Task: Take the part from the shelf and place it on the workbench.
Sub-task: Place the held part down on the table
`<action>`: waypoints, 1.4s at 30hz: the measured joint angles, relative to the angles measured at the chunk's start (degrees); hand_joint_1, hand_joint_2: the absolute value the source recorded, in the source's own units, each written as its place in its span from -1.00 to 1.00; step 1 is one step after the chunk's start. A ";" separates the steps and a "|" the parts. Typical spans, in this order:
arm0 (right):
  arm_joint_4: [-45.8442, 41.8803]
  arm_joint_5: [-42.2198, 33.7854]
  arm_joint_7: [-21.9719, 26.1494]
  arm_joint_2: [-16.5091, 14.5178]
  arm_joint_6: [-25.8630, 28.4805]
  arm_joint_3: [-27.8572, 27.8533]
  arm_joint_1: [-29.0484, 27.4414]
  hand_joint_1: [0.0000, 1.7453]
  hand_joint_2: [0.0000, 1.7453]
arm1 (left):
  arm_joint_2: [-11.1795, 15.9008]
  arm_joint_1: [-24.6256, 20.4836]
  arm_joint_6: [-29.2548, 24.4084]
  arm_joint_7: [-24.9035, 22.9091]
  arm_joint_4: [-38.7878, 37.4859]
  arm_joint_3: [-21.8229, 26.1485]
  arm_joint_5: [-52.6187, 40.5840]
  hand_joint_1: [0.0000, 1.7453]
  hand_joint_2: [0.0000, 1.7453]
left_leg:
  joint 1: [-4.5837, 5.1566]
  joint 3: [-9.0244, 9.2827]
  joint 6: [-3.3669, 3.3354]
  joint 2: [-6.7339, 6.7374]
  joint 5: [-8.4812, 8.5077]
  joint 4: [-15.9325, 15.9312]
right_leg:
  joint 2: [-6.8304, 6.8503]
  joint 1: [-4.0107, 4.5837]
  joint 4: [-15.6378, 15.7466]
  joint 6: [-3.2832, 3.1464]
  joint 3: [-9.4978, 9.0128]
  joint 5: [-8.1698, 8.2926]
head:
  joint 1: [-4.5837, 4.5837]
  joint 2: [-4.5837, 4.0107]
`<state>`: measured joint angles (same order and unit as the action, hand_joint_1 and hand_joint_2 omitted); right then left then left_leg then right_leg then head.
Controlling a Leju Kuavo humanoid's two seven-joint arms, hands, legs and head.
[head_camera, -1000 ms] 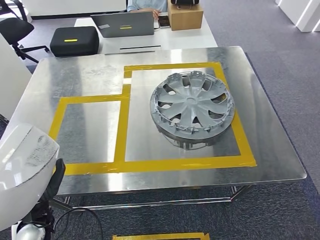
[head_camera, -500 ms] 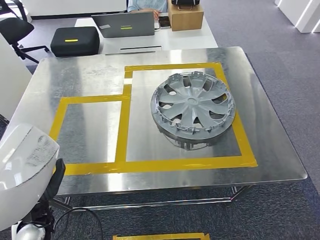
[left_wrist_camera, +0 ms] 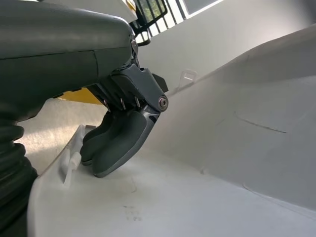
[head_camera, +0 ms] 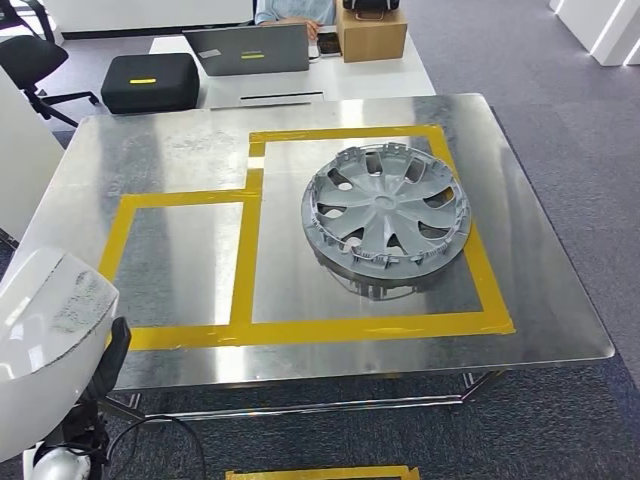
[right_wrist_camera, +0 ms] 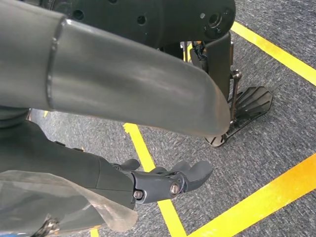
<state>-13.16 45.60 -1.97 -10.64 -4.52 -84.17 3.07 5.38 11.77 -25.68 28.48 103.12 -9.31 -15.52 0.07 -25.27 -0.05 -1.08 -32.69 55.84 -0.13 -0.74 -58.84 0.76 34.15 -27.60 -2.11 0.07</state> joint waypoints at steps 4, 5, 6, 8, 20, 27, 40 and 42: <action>0.00 0.01 0.00 0.00 0.00 0.00 0.00 -1.00 -1.00 | 0.00 0.00 0.00 0.00 0.00 0.00 0.00 1.00 1.00 | 0.00 0.00 0.00 0.00 0.00 0.00 | 0.00 0.00 0.00 0.00 0.00 0.00 | 0.00 0.00; 0.00 0.02 0.01 0.00 0.00 0.00 0.00 -1.00 -1.00 | 0.00 0.00 -0.01 0.01 0.00 0.00 0.00 1.00 1.00 | 0.00 0.00 0.00 0.00 0.00 0.00 | 0.00 0.00 0.00 0.00 -0.01 0.00 | 0.01 0.00; 0.00 0.69 0.59 0.01 0.13 0.05 0.00 -1.00 -1.00 | -0.03 0.14 -0.51 0.24 0.02 0.04 0.01 1.00 1.00 | -0.01 -0.01 0.00 0.00 0.00 -0.01 | 0.01 -0.02 -0.01 0.00 -0.05 0.00 | 0.01 0.00; 0.00 5.49 4.78 0.13 0.92 1.27 -0.10 -1.00 -1.00 | -0.88 2.51 -3.65 2.07 1.45 1.07 0.68 1.00 1.00 | -0.05 -0.01 -0.01 0.21 -0.11 -0.05 | -0.20 -0.05 -0.02 0.00 -0.14 -0.01 | 0.02 0.00; 0.05 24.39 17.51 1.14 2.69 21.28 -1.29 -1.00 -1.00 | -15.08 17.29 0.42 11.16 16.73 23.24 3.66 1.00 1.00 | 0.01 0.38 -0.14 0.33 -0.48 -0.07 | -0.25 -0.02 0.09 0.36 -0.55 -0.38 | 0.01 0.00; 0.09 24.70 16.98 1.23 2.77 23.47 -1.28 -1.00 -1.00 | -16.25 16.57 0.75 7.67 17.20 26.43 3.62 1.00 1.00 | 0.01 0.41 -0.15 0.33 -0.48 -0.06 | -0.24 -0.02 0.09 0.37 -0.56 -0.38 | 0.02 0.00; 0.32 26.49 16.46 1.74 2.58 25.76 -1.07 -1.00 -1.00 | -12.93 9.89 3.53 -1.55 11.07 32.38 3.38 1.00 1.00 | 0.03 0.42 -0.14 0.32 -0.47 -0.06 | -0.23 -0.02 0.09 0.37 -0.58 -0.37 | 0.02 0.00; 0.45 27.05 16.41 1.85 2.49 26.34 -0.93 -1.00 -1.00 | -11.26 7.12 4.23 -3.44 7.24 33.53 3.20 1.00 1.00 | 0.03 0.44 -0.14 0.32 -0.46 -0.06 | -0.23 -0.02 0.09 0.37 -0.59 -0.36 | 0.01 0.00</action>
<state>-12.70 72.65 14.45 -8.80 -2.04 -57.83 2.15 -5.89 18.89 -21.45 25.04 110.36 24.21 -12.32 0.10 -24.82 -0.20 -0.76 -33.15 55.78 -0.36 -0.76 -58.75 1.13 33.56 -27.97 -2.10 0.07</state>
